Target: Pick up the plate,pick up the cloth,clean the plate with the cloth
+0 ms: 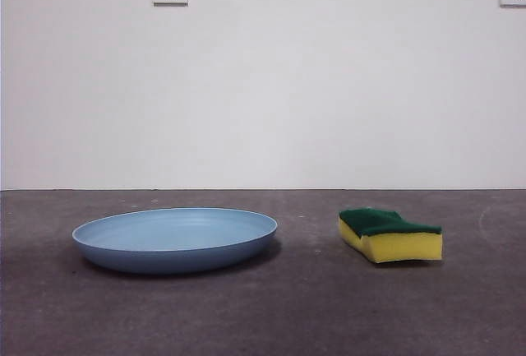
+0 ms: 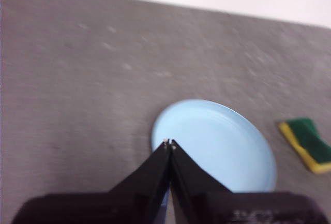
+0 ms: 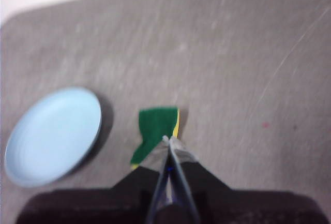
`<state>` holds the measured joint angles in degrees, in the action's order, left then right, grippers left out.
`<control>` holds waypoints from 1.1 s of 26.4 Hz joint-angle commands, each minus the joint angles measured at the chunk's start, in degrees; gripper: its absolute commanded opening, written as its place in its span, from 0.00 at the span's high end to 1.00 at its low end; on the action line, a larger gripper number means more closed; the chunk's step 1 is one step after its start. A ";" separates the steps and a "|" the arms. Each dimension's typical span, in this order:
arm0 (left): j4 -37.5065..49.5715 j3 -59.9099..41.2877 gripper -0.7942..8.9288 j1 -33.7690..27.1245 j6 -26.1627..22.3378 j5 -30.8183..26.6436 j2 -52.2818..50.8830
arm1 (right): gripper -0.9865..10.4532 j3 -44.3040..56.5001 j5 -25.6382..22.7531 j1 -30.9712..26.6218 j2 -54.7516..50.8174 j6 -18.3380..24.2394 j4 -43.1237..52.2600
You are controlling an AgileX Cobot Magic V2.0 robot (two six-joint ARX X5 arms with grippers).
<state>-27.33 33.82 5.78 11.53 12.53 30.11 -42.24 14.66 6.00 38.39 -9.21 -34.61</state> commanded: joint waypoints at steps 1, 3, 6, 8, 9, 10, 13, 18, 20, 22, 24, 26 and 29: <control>-2.89 4.00 0.92 -0.15 -2.19 4.68 5.62 | 0.91 -4.50 2.23 0.07 5.46 4.63 -5.42; -6.05 7.10 0.92 -0.15 -3.43 7.54 9.73 | 0.91 -7.69 3.69 0.07 9.49 6.54 -10.10; -9.68 10.51 0.92 -0.13 -4.52 9.66 14.88 | 0.91 -10.88 4.92 0.07 14.25 8.26 -14.71; -10.08 11.41 0.90 -0.11 -5.81 11.02 17.20 | 0.86 -11.82 4.90 0.07 16.33 8.28 -15.58; -9.88 11.45 0.83 -0.11 -5.81 11.89 18.01 | 0.81 -11.93 4.87 0.07 17.03 8.31 -15.58; -9.64 11.45 0.76 -0.09 -5.77 12.02 18.67 | 0.76 -11.93 4.87 0.07 17.49 8.28 -15.56; -9.11 11.45 0.59 -0.07 -5.55 11.72 21.09 | 0.60 -11.93 4.74 0.07 18.64 8.28 -15.54; -4.37 11.47 0.59 -0.02 -5.05 11.69 28.28 | 0.58 -11.93 4.83 0.07 18.67 8.17 -14.73; -2.19 12.20 0.59 -0.02 -4.26 11.56 33.20 | 0.58 -11.93 4.90 0.07 18.67 7.54 -14.71; -1.27 14.34 0.60 0.11 -4.24 11.32 38.99 | 0.58 -11.93 4.90 0.07 18.67 7.30 -14.73; -0.20 16.83 0.60 0.55 -4.55 7.80 44.85 | 0.58 -11.93 4.92 0.07 18.67 7.13 -14.73; -0.17 19.34 0.60 1.01 -5.55 5.38 50.71 | 0.58 -11.93 4.92 0.07 18.67 7.15 -14.73; 0.07 21.92 0.60 1.62 -5.57 5.55 58.58 | 0.58 -11.93 4.92 0.07 18.64 7.13 -14.75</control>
<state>-27.51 55.75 7.07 6.68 18.11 88.07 -54.00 19.49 6.00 56.93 -1.72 -49.67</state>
